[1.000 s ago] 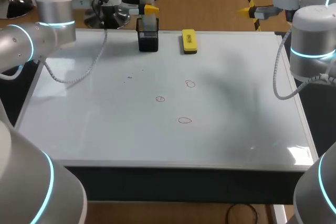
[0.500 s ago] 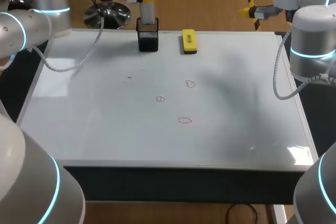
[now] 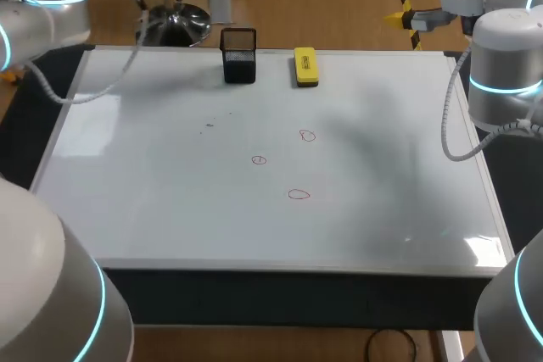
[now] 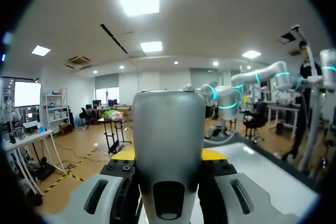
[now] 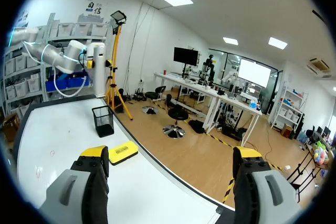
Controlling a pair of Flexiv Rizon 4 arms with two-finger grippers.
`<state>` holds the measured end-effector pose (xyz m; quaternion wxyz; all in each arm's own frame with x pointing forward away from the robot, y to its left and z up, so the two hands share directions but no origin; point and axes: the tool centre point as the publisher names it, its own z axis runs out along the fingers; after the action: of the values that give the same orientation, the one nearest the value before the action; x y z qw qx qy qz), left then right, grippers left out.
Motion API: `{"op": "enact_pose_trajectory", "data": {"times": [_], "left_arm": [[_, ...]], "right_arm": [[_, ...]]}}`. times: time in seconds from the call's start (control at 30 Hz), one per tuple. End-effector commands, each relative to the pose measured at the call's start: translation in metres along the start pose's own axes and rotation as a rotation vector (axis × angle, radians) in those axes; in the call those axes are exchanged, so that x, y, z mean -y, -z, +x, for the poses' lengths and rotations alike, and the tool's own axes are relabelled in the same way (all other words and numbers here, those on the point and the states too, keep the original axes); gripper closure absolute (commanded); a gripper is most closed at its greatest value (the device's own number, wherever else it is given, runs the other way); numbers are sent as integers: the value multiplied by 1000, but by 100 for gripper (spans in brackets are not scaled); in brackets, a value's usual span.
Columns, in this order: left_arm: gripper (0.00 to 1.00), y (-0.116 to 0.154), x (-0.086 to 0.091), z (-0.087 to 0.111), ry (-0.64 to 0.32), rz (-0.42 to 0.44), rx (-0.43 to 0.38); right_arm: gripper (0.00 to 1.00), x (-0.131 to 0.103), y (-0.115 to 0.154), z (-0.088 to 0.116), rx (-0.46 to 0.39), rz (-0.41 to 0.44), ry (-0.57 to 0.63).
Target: Pick up the inspection probe, press it on each red-marked spot on the whiteboard one by one, put down the probe, pick up the eraser, and wipe off all the red marks.
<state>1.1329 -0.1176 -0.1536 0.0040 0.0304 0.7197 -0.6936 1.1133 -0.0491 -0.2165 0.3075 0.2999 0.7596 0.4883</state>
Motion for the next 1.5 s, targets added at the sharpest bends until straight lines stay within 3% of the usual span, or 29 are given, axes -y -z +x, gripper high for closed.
{"op": "enact_pose_trajectory", "data": {"times": [0.03, 0.5, 0.83, 1.07, 1.5], "left_arm": [[100, 22, 5, 23, 10, -43, 232], [100, 85, -23, 63, 38, -45, 338], [100, 107, -51, 84, 51, -29, 384], [100, 113, -70, 86, 62, -10, 372], [100, 124, -87, 83, 104, -11, 375]], "right_arm": [[0, 0, 0, 0, -1, 1, 0], [0, 0, 0, 0, -1, 1, 0], [0, 0, 0, 0, -1, 1, 0], [0, 0, 0, 0, -1, 1, 0], [0, 0, 0, 0, -1, 1, 0]]}}
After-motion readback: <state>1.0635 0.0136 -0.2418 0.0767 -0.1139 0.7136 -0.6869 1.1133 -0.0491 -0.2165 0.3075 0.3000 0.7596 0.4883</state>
